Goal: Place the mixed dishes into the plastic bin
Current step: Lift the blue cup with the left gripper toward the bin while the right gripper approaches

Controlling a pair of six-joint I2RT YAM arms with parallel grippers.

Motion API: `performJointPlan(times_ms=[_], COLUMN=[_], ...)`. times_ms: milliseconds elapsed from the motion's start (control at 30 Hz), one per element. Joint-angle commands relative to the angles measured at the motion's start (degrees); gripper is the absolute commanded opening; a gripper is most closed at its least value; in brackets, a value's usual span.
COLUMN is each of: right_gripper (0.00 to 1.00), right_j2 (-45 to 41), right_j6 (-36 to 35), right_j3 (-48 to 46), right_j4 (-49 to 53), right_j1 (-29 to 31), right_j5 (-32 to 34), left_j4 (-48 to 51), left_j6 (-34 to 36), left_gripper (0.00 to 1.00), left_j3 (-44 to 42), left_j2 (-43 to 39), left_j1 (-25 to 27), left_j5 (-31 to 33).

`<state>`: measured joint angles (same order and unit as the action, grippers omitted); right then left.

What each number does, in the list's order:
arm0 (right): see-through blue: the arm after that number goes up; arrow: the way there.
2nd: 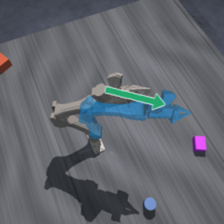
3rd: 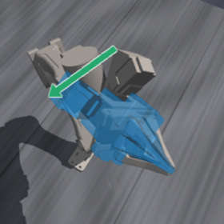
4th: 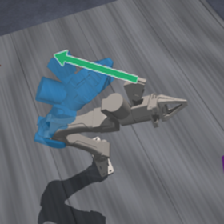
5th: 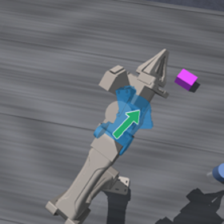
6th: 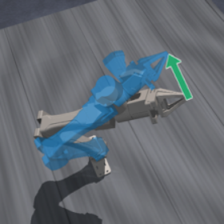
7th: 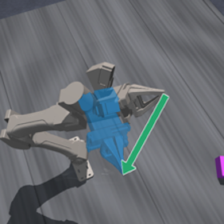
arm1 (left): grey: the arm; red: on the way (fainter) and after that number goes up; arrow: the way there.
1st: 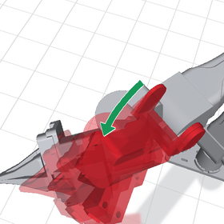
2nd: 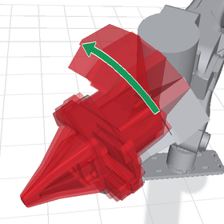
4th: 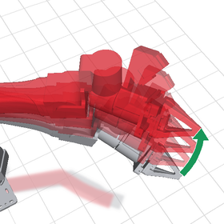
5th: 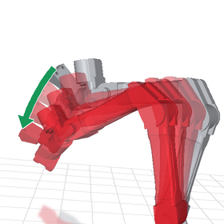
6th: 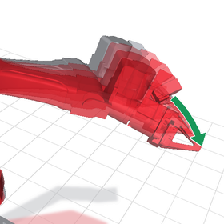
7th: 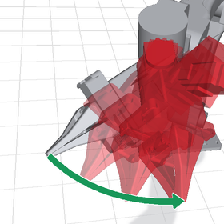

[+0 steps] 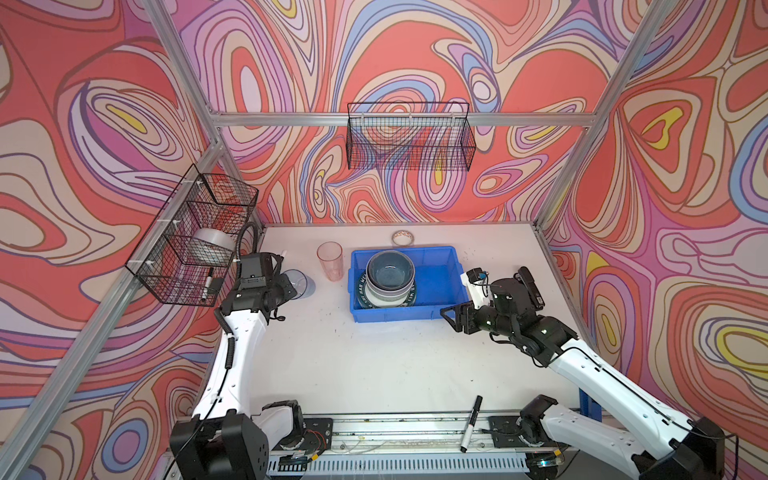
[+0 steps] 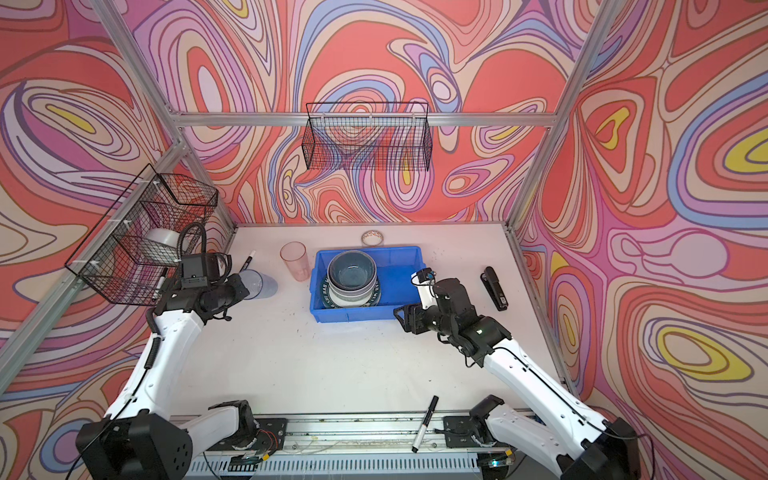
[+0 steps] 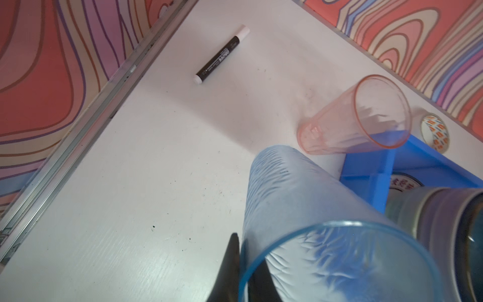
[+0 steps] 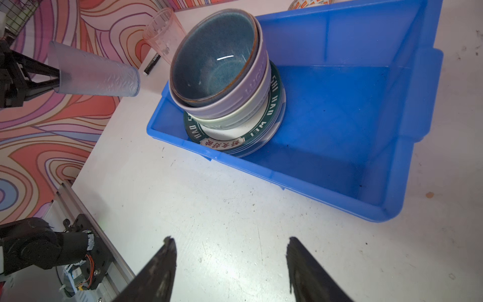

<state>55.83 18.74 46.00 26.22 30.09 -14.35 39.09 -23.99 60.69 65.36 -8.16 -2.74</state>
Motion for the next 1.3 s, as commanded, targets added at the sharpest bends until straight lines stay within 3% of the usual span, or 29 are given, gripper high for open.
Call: performJointPlan(times_ms=[0,100,233,433,600,800,1033,1267], right_gripper=[0.66,0.64,0.61,0.58,0.55,0.53,0.51,0.49], right_j2=[-0.5,-0.2,1.4,2.8,5.7,11.0,12.9,15.3], right_j6=[-1.0,-1.5,0.9,4.1,6.1,6.3,7.5,8.5], right_j3=[3.9,6.8,13.0,21.0,28.2,33.4,32.6,33.1], right_j4=[2.2,3.8,7.6,9.1,13.4,16.3,9.9,5.4], right_j1=[-0.1,-0.1,0.0,1.8,7.1,13.2,13.8,13.9], right_j5=[-3.8,-5.9,-6.2,-7.3,-3.3,2.9,4.2,5.8], left_j4=[6.1,8.2,10.5,14.1,15.7,18.9,23.4,21.6], left_j6=[3.7,4.2,5.0,4.1,0.1,-4.6,-9.4,-10.4], left_gripper=[0.0,0.0,0.0,0.0,0.0,0.0,0.0,0.0], left_j3=[5.5,8.2,12.1,19.3,24.3,32.5,38.7,39.7], left_j2=[-1.5,-2.5,-3.0,-1.6,1.5,9.8,17.0,18.5], left_j1=[0.6,2.9,10.4,24.6,35.2,49.6,56.0,58.9], left_j5=[-8.2,-10.5,-10.5,1.8,9.4,25.9,37.8,38.6])
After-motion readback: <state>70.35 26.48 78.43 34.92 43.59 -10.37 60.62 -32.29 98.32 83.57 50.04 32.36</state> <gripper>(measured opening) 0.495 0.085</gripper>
